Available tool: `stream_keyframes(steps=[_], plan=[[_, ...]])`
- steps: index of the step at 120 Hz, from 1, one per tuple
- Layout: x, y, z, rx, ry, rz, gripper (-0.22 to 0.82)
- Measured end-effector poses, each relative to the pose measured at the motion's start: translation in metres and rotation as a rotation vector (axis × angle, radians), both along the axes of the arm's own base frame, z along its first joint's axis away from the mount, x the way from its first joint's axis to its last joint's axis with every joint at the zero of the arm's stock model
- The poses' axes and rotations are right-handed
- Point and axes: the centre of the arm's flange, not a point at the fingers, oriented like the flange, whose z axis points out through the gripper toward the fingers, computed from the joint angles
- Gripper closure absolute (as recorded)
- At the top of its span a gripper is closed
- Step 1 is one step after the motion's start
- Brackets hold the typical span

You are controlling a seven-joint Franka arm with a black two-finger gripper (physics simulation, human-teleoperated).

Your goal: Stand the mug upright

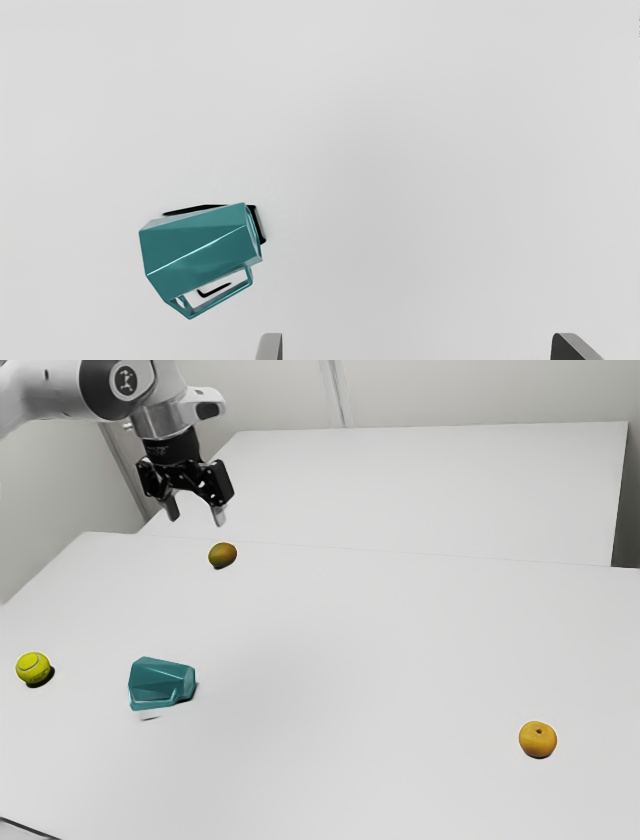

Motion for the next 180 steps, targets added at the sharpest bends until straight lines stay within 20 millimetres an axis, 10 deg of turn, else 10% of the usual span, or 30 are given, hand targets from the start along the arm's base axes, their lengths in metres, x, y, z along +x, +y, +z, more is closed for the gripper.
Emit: stream_keyframes(steps=[34, 91, 134, 180], plan=[[-0.028, 0.005, 0.005, -0.001, -0.001, 0.006, 0.02], [-0.058, 0.152, -0.014, -0.104, 0.02, 0.252, 0.02], [-0.087, 0.248, -0.092, -0.345, -0.037, 0.349, 0.02], [-0.129, 0.301, -0.186, -0.564, -0.158, 0.378, 0.02]])
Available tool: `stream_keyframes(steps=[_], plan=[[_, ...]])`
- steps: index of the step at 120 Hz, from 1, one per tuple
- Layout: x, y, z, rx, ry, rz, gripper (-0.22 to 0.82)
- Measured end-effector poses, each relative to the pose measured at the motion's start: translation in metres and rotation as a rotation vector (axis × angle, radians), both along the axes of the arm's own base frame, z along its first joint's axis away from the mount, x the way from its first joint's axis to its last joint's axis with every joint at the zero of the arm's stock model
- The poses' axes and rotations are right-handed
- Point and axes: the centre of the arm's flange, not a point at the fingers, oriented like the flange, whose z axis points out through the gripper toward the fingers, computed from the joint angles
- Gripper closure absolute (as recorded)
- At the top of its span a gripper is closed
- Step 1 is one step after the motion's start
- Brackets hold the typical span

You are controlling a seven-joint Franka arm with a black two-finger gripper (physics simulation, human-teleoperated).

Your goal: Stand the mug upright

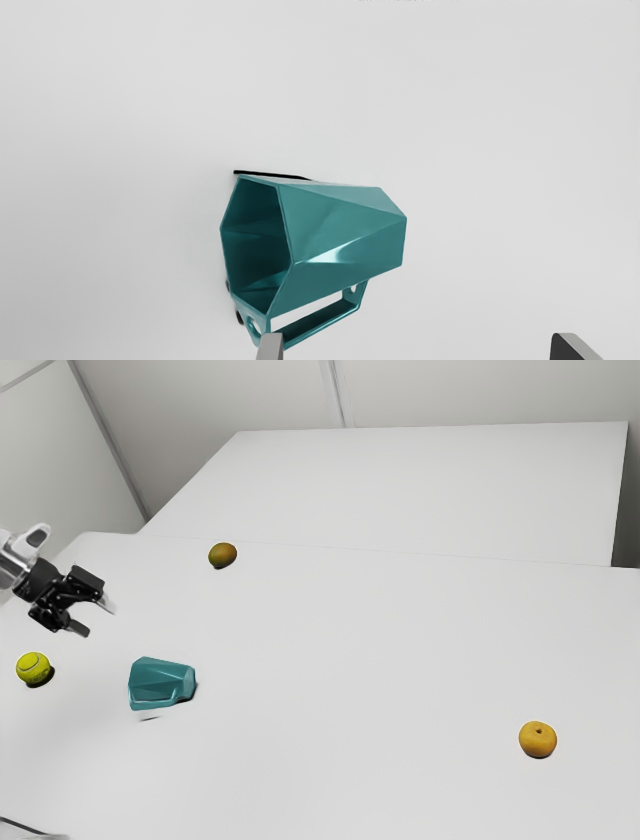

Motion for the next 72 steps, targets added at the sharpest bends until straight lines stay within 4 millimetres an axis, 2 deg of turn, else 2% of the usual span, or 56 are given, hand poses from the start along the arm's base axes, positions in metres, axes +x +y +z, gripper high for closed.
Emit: stream_keyframes(steps=[13, 34, 72], plan=[[-0.007, 0.005, -0.024, -0.039, -0.054, 0.005, 0.02], [-0.011, 0.013, -0.052, -0.073, -0.124, -0.012, 0.02], [-0.017, 0.023, -0.092, -0.126, -0.181, -0.037, 0.02]])
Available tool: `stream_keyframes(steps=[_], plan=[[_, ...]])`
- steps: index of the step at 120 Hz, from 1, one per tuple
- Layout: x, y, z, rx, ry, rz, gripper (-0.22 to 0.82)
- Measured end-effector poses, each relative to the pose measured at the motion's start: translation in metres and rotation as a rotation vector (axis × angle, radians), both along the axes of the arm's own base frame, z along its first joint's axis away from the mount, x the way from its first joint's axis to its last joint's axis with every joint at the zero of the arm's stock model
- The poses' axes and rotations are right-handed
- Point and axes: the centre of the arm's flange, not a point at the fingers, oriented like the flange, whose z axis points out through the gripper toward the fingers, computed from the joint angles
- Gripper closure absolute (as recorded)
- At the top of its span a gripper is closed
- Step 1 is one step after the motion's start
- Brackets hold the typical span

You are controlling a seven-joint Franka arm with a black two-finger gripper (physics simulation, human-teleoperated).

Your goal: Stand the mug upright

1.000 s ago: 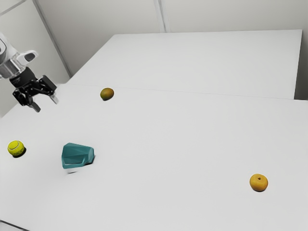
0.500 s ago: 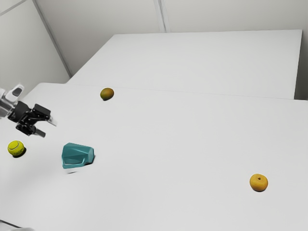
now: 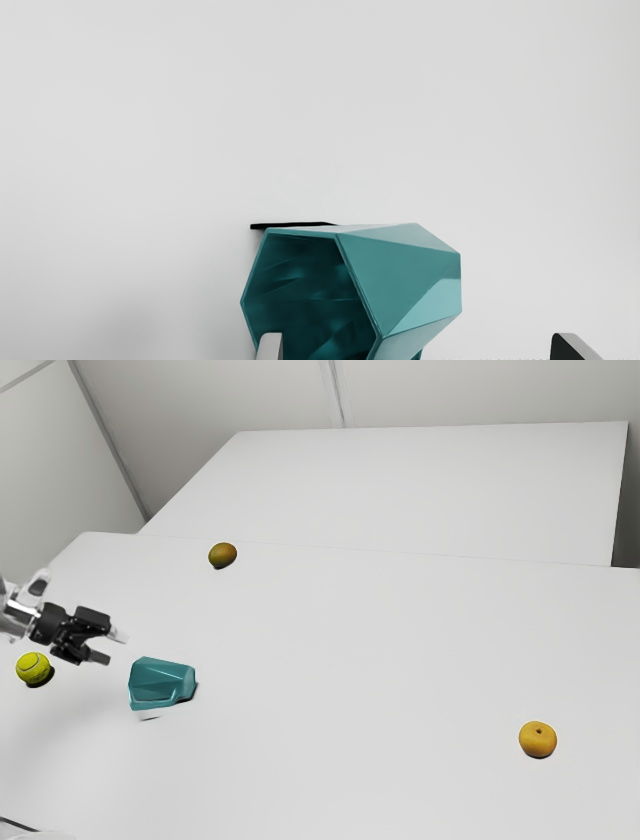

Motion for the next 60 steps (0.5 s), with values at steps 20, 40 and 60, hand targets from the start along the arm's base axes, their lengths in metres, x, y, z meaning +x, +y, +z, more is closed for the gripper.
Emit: stream_keyframes(steps=[20, 40, 60], plan=[[0.001, -0.002, -0.02, -0.019, 0.008, -0.025, 0.02], [0.005, -0.007, -0.035, -0.033, 0.014, -0.056, 0.02], [0.006, -0.011, -0.041, -0.073, -0.02, -0.058, 0.03]])
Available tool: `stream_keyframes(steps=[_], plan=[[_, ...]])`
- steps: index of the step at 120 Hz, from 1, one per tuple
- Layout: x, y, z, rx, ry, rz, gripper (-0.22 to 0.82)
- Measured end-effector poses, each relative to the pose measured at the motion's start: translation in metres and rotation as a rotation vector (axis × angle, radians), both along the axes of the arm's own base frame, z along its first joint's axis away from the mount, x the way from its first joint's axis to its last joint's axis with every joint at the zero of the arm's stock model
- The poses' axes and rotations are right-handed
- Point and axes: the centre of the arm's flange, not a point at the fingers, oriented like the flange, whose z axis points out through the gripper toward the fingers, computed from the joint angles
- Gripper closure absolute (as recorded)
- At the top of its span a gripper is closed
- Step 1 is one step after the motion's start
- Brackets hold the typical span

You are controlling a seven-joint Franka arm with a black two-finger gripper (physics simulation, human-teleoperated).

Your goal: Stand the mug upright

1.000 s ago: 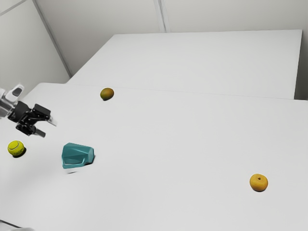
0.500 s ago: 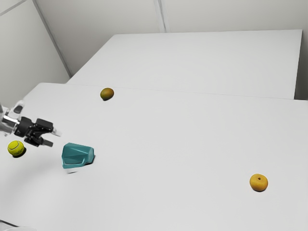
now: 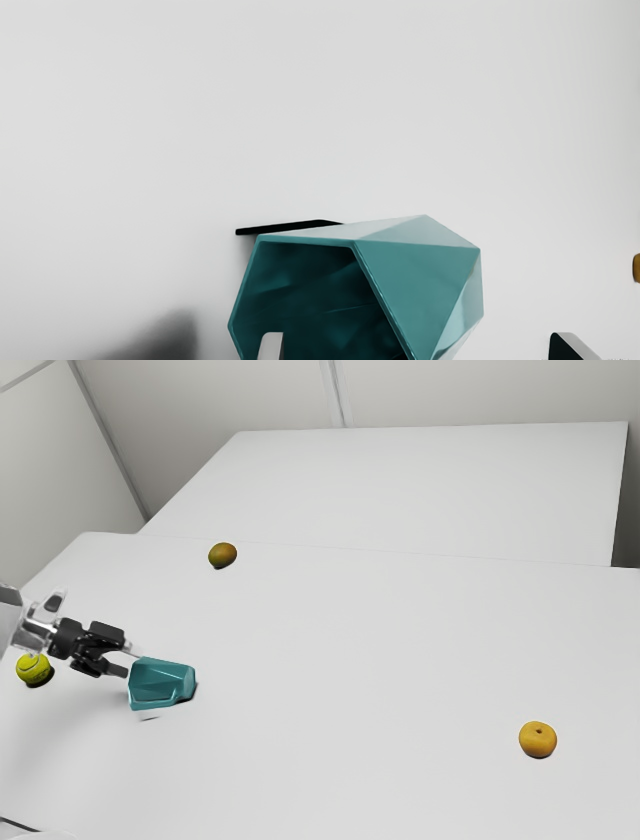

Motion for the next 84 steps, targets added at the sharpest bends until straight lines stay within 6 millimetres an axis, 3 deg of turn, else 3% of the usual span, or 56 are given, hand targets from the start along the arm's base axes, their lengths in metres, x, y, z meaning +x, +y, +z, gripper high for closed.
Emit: stream_keyframes(steps=[72, 84], plan=[[-0.005, -0.025, -0.024, -0.107, -0.051, -0.04, 0.03], [-0.003, -0.026, -0.025, -0.113, -0.073, -0.04, 0.09]])
